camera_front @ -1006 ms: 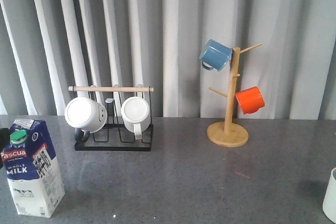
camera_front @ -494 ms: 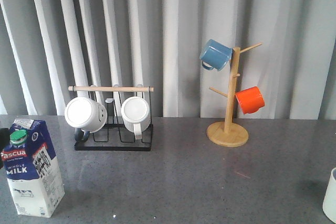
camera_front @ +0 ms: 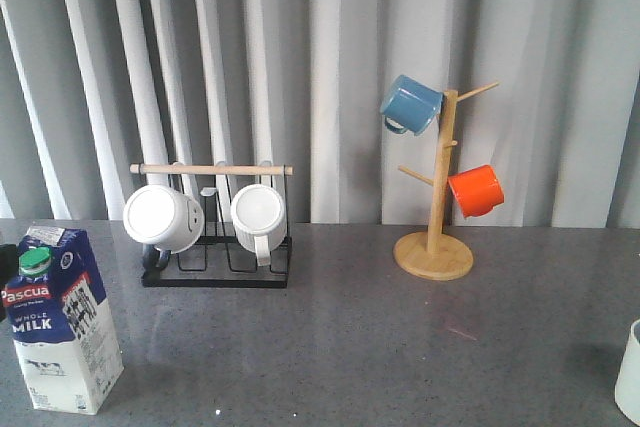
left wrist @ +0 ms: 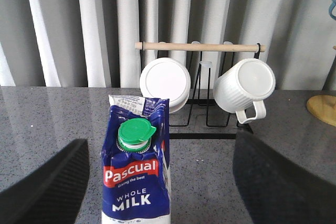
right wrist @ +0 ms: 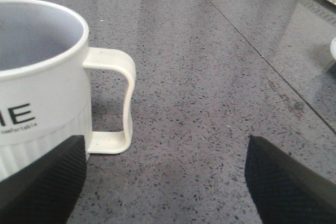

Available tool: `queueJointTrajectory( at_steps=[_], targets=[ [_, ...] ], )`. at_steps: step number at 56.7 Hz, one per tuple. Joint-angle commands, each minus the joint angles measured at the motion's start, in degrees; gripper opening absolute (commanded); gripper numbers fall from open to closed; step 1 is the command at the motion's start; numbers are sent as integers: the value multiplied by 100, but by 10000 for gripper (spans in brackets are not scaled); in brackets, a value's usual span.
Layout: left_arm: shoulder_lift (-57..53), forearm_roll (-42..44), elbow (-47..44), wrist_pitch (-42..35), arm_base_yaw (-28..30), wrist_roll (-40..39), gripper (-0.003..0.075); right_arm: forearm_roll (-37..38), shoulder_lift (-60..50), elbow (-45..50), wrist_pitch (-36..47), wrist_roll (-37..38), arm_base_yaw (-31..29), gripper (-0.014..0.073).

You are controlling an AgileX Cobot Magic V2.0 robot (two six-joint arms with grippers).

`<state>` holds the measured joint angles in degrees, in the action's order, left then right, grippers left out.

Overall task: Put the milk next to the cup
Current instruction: 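Lower the right gripper down to the white mug's handle, then close the right gripper on the white mug's handle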

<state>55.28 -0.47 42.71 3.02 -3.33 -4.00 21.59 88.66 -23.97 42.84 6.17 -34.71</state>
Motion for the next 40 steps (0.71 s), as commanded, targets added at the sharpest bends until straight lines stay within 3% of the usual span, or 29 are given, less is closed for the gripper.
queueJointTrajectory(
  at_steps=[1, 40],
  targets=[
    [-62, -43, 214, -436, -23, -49, 533, -21, -10, -135, 660, 9, -29, 591],
    [-62, -43, 214, -436, -23, -49, 533, -38, 675, -653, 909, -24, -39, 591]
  ],
)
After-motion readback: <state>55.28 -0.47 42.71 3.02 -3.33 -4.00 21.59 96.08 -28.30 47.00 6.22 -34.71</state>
